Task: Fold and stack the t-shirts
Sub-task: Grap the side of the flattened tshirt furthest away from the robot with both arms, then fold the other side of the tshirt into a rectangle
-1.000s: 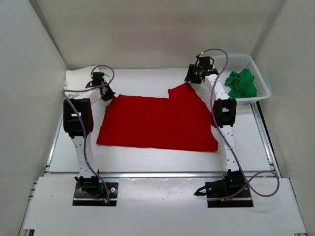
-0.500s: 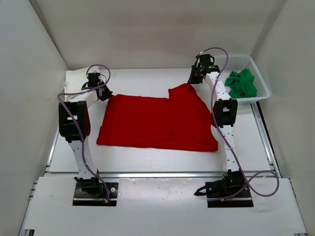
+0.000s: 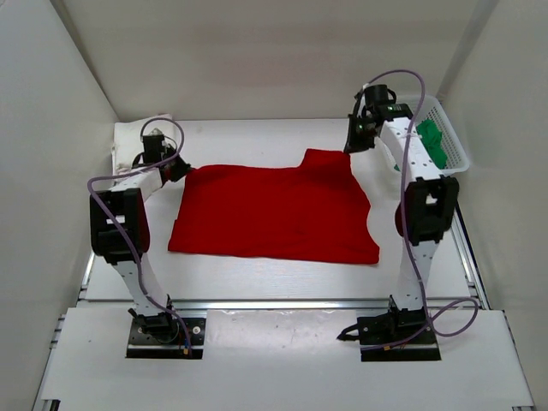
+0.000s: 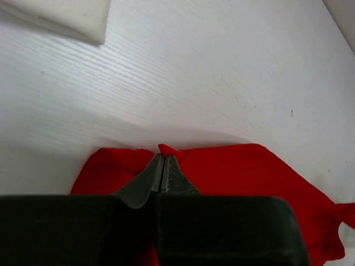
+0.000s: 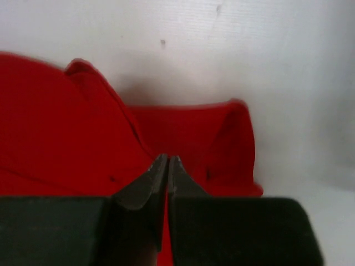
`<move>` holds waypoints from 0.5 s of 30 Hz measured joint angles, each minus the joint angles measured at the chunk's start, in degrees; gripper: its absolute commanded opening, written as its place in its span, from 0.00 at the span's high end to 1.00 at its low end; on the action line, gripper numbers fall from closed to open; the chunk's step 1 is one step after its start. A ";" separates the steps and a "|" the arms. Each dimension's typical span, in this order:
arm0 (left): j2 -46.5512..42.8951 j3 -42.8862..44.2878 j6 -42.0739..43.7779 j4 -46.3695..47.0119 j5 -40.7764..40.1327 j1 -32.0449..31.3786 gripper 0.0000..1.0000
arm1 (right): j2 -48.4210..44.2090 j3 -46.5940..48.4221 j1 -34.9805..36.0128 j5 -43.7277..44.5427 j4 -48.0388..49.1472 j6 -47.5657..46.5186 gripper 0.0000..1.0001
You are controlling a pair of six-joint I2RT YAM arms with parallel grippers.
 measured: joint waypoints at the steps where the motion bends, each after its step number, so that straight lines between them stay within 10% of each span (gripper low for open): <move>1: -0.57 -1.09 -0.33 0.42 0.37 0.44 1.00 | -4.46 -6.29 0.11 0.22 1.09 0.07 1.00; 15: -12.81 -13.11 -0.83 1.73 3.43 4.59 1.00 | -36.09 -54.47 1.14 0.22 15.12 3.23 1.00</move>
